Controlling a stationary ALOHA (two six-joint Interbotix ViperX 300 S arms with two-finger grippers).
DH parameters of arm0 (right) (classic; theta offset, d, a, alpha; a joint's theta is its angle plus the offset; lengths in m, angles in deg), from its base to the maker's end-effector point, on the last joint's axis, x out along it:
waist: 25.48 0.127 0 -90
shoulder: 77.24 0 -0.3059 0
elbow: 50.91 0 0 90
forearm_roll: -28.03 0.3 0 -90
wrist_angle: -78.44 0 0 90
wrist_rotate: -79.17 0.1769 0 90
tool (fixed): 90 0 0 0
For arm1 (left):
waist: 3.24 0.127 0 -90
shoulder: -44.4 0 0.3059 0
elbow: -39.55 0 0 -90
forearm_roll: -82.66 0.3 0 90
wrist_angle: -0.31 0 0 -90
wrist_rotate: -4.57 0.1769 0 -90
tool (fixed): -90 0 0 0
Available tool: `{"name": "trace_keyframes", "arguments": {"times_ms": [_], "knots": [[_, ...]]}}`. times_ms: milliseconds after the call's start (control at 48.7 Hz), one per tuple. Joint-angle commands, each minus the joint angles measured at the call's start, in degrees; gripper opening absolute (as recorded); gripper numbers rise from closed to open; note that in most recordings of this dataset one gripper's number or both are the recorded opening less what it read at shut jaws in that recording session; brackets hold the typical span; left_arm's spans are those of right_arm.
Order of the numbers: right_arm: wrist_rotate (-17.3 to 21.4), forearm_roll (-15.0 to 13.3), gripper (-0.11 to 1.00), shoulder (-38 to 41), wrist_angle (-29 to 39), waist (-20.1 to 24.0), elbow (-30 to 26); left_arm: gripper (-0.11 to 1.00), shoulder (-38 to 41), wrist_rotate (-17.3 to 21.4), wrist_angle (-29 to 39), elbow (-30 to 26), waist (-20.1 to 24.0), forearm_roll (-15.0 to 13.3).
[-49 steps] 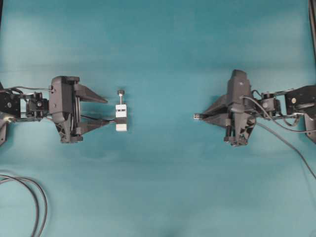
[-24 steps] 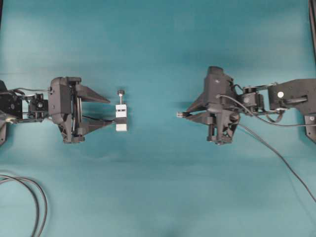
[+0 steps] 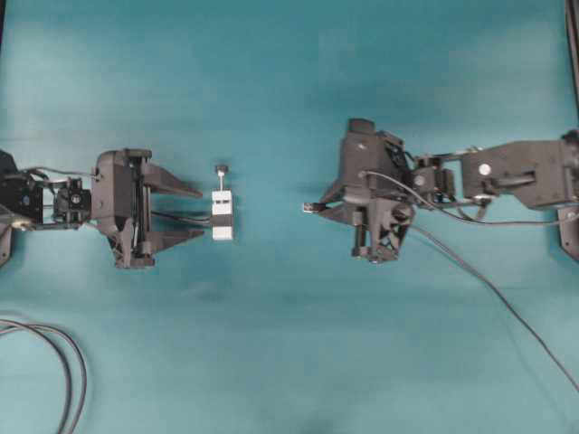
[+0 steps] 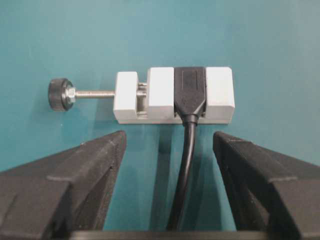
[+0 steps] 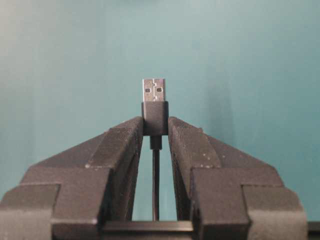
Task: Insert the USB cable into the female connector supported by the left arm.
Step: 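Lift the USB plug with the right gripper and carry it toward the holder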
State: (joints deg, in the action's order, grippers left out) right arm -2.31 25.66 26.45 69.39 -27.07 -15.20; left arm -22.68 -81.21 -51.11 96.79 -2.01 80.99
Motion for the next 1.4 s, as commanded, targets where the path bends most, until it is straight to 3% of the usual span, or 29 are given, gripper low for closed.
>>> {"name": "trace_keyframes", "arguments": {"times_ms": [0, 1048, 1377], "knots": [[0.1, -0.2, 0.21, 0.5, 1.0, 0.3, -2.7, 0.77, -0.2, 0.9, -0.5, -0.5, -0.2, 0.0], [-0.2, -0.6, 0.21, 11.5, 14.7, 1.6, -19.8, 0.77, 2.4, 1.0, -2.3, -1.8, -0.2, 0.0], [-0.2, -1.0, 0.21, 13.0, 16.3, 1.6, -22.4, 0.76, 2.5, 1.1, -3.3, -1.8, -0.2, 0.0]]}}
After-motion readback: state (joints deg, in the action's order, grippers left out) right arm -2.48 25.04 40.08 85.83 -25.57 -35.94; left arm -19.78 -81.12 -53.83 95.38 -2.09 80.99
